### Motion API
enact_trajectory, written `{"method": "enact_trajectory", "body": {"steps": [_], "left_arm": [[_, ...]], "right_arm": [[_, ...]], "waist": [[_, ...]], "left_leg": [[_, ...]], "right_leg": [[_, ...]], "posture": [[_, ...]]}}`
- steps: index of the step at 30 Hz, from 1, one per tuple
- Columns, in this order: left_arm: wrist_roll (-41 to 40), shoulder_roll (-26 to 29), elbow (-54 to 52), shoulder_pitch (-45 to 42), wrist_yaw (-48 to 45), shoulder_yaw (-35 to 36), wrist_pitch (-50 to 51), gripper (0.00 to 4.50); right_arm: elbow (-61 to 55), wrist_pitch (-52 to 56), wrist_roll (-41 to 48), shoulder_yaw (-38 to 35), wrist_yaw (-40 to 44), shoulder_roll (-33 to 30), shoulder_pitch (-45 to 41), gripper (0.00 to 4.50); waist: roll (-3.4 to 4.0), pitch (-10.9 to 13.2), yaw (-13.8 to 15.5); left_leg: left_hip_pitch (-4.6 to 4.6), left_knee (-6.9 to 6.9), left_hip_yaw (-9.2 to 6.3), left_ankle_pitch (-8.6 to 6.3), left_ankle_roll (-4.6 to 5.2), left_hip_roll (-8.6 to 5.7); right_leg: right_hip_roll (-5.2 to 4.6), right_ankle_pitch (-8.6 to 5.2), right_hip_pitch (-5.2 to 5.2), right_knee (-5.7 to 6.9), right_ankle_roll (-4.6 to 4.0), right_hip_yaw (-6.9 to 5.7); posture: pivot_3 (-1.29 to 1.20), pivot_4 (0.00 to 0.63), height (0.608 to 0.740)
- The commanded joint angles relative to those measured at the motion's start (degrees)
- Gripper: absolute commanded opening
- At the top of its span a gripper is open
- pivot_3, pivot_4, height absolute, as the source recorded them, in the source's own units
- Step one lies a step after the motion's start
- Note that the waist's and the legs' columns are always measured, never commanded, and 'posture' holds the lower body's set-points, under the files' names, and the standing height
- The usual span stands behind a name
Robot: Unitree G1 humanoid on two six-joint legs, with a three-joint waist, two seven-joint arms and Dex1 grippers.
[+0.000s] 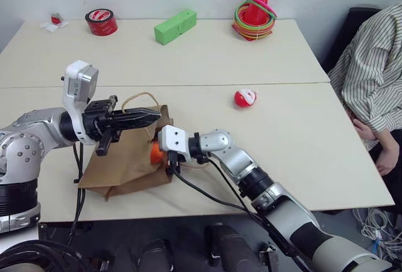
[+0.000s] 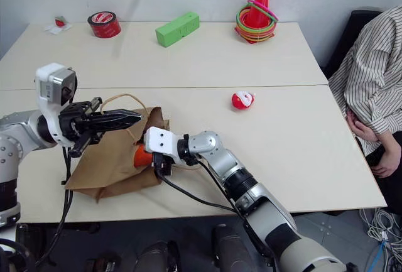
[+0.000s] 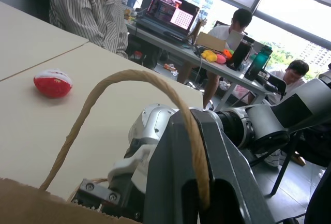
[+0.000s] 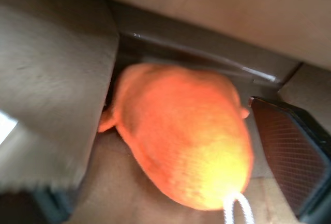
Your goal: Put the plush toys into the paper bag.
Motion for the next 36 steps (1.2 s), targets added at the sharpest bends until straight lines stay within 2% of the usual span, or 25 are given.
{"method": "enact_trajectory", "body": {"steps": [1,7,13,17,20,25,29,32,36], "left_arm": [[0.4,2.8,-0.9,1.1,-1.8,2.4,-1.0,0.0],[1.0,6.9,-1.6,3.3,-5.0,3.1,-1.6,0.0],[3.3,10.2,-3.1,6.6,-6.1,6.2,-4.9,0.0],[5.6,11.7,-3.6,10.3,-5.0,9.9,-7.2,0.0],[7.2,12.1,-2.6,11.4,-3.5,12.6,-8.8,0.0],[8.7,13.6,-2.2,12.2,-4.2,13.1,-9.8,0.0],[9.5,15.6,-1.3,12.0,-5.9,12.1,-10.0,0.0],[11.2,17.5,0.2,11.6,-7.9,10.7,-11.0,0.0],[11.9,17.9,2.1,10.8,-8.9,10.0,-11.7,0.0]], "right_arm": [[-10.7,3.5,8.8,-5.6,6.5,-4.0,2.0,4.48],[-19.8,5.5,15.5,-14.7,8.0,-13.2,8.0,4.48],[-25.5,5.7,17.3,-30.7,0.1,-25.2,23.5,4.48],[-24.6,1.1,11.5,-37.2,-7.5,-29.7,34.9,4.48],[-23.0,-0.1,6.2,-36.3,-13.4,-30.5,35.2,4.48],[-16.2,2.2,0.9,-30.4,-17.5,-29.6,23.1,4.48],[-1.5,0.8,-4.4,-24.2,-18.0,-27.6,8.8,4.48],[19.2,-7.7,-12.9,-17.1,-20.5,-24.8,-5.9,4.48],[35.2,-13.5,-17.6,-13.6,-25.0,-22.2,-13.5,4.48]], "waist": [[0.0,0.0,0.2],[0.0,0.0,0.3],[0.02,0.0,1.1],[0.04,0.0,1.3],[0.06,0.1,0.2],[0.12,0.1,-1.6],[0.18,0.1,-1.8],[0.26,0.2,-1.9],[0.28,0.2,-1.9]], "left_leg": [[0.0,0.0,0.0,0.0,0.0,0.0],[0.01,0.0,-0.02,0.0,0.01,-0.02],[-0.01,-0.14,-0.03,-0.03,0.06,-0.07],[0.01,-0.2,0.0,-0.05,0.06,-0.06],[0.26,-0.18,0.04,-0.02,0.03,-0.06],[0.52,-0.24,0.02,0.15,0.04,-0.09],[0.51,-0.31,-0.06,0.15,-0.05,-0.06],[0.37,-0.34,-0.04,0.15,-0.13,-0.06],[0.16,-0.48,0.05,0.16,-0.12,-0.05]], "right_leg": [[0.0,0.0,0.0,0.0,0.0,-0.01],[-0.01,0.0,0.02,-0.01,0.0,-0.02],[-0.05,-0.01,0.04,-0.24,-0.01,-0.01],[-0.02,-0.02,0.05,-0.33,0.0,0.02],[0.0,0.01,0.22,-0.28,-0.04,0.08],[0.0,0.11,0.46,-0.28,-0.1,0.08],[0.1,0.12,0.43,-0.24,-0.12,0.07],[0.17,0.05,0.27,-0.24,-0.17,0.07],[0.13,0.02,-0.01,-0.29,-0.17,0.11]], "posture": [[0.0,0.15,0.74],[0.0,0.15,0.74],[0.0,0.15,0.74],[0.0,0.15,0.74],[0.0,0.15,0.74],[0.0,0.15,0.74],[0.0,0.15,0.74],[0.0,0.15,0.74],[0.0,0.15,0.74]]}}
